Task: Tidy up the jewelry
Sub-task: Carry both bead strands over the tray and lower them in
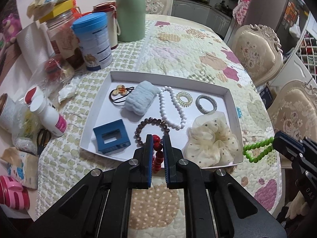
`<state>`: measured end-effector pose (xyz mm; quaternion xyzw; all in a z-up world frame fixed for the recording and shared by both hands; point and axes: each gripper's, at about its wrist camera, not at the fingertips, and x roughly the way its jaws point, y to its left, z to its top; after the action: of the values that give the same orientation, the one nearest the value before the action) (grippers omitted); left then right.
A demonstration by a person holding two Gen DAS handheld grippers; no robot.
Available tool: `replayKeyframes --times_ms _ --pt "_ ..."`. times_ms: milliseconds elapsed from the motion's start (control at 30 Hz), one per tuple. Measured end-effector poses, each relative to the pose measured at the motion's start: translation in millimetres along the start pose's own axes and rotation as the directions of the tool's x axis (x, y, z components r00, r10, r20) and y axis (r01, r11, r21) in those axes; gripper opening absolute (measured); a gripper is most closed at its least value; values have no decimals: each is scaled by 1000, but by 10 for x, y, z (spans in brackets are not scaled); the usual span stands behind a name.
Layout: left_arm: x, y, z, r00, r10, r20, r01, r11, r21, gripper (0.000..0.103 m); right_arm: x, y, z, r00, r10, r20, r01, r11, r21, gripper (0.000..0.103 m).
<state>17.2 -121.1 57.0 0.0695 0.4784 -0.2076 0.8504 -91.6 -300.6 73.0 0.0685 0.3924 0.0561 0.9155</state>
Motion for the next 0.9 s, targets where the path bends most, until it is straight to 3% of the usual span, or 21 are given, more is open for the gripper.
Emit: replayKeyframes --times_ms 500,900 --pt "323 -320 111 999 -20 -33 22 998 62 8 438 -108 296 1000 7 -29 -6 1000 7 9" --pt "681 -282 148 996 -19 -86 23 999 47 8 910 -80 601 997 46 -64 -46 999 3 9"
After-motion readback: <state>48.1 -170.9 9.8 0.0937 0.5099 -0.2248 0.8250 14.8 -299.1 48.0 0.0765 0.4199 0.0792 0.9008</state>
